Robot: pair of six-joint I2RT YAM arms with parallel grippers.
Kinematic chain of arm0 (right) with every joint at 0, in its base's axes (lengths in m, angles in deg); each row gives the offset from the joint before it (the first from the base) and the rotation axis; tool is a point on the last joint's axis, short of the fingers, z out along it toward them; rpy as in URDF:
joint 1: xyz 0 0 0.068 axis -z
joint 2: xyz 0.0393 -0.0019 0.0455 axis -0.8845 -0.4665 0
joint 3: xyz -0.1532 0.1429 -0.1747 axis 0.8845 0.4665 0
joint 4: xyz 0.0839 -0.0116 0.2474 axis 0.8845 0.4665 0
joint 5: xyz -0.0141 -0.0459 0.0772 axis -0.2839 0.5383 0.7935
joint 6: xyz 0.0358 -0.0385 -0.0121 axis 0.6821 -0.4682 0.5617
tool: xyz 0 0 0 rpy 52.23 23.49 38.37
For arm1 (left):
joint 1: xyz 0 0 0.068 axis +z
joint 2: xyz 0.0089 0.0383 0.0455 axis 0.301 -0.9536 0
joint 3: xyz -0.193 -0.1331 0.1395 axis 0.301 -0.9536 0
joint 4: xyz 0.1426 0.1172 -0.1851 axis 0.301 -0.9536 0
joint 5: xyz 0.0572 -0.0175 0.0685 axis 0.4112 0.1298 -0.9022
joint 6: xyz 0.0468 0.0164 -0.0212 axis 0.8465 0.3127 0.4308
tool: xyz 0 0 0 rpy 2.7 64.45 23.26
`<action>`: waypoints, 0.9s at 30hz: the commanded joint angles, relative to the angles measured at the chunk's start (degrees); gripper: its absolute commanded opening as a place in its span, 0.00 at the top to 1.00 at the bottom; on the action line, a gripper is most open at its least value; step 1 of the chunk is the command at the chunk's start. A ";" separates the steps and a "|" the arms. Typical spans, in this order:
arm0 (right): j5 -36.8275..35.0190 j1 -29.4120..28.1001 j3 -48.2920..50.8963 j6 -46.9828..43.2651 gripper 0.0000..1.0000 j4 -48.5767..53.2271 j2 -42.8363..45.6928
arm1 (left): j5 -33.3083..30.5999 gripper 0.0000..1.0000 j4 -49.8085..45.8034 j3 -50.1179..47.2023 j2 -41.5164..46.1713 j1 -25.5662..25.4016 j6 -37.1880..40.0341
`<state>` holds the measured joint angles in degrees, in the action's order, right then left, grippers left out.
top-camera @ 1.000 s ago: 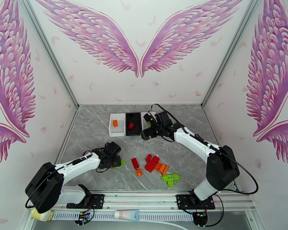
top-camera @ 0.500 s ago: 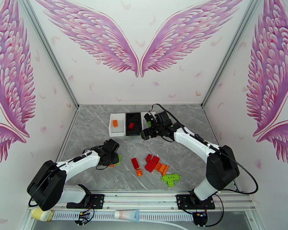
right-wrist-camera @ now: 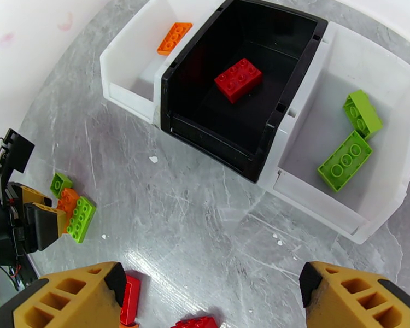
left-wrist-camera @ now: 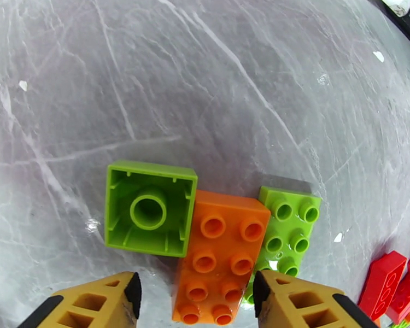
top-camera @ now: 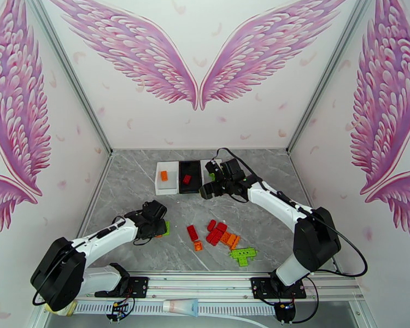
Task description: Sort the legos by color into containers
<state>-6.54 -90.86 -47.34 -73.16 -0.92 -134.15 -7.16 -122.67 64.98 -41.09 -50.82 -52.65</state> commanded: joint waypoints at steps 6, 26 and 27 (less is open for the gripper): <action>-0.08 -0.43 2.04 0.95 0.11 -1.53 -0.19 | -0.04 0.40 0.51 -0.61 -2.30 -0.23 0.33; 0.03 -0.50 1.25 1.91 0.11 -1.85 -1.33 | -1.16 0.53 2.32 -2.15 -2.73 0.63 -1.48; 0.07 -0.45 1.08 1.98 0.11 -1.79 -1.58 | -1.20 0.53 2.48 -2.28 -2.78 0.63 -1.56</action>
<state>-6.54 -90.86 -46.09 -71.83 -1.77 -134.32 -7.84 -121.10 63.54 -44.48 -50.51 -53.52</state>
